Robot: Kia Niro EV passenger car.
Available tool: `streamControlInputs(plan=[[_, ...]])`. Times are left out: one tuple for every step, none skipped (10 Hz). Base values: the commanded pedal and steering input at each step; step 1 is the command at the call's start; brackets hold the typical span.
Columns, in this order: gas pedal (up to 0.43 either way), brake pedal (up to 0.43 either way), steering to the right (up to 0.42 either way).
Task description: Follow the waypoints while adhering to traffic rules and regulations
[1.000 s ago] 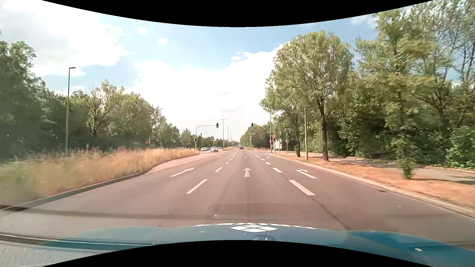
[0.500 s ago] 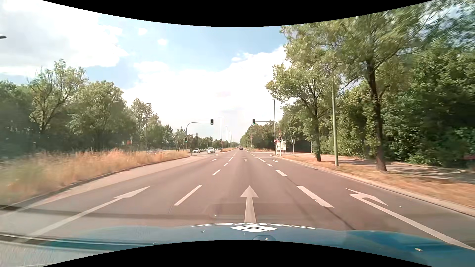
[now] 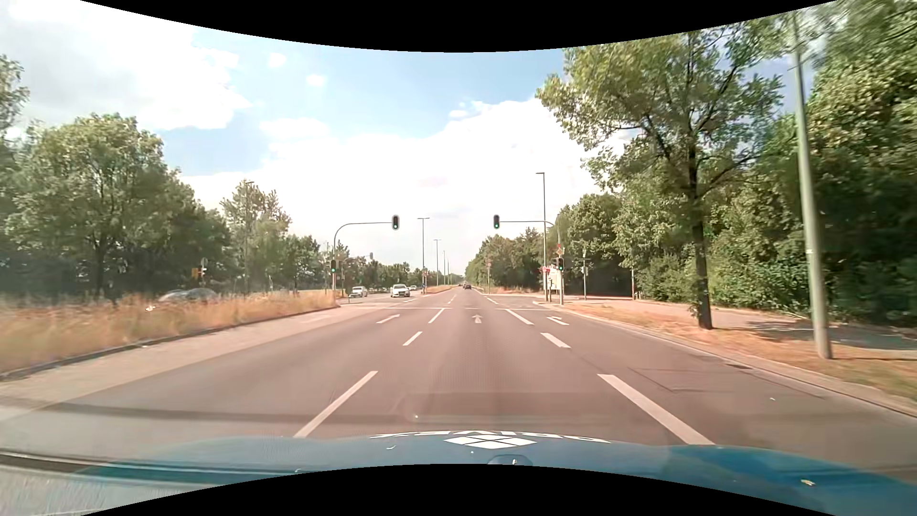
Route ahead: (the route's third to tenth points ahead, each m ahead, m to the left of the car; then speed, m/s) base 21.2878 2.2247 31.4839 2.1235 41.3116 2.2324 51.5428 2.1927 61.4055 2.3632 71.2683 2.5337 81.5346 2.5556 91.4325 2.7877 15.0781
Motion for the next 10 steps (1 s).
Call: streamControlInputs(plan=[[0.197, 0.0, -0.006], [0.197, 0.0, -0.007], [0.177, 0.0, -0.007], [0.177, 0.0, -0.007], [0.177, 0.0, -0.007], [0.177, 0.0, -0.007], [0.177, 0.0, -0.007], [0.177, 0.0, -0.007], [0.177, 0.0, -0.007], [0.177, 0.0, -0.007]])
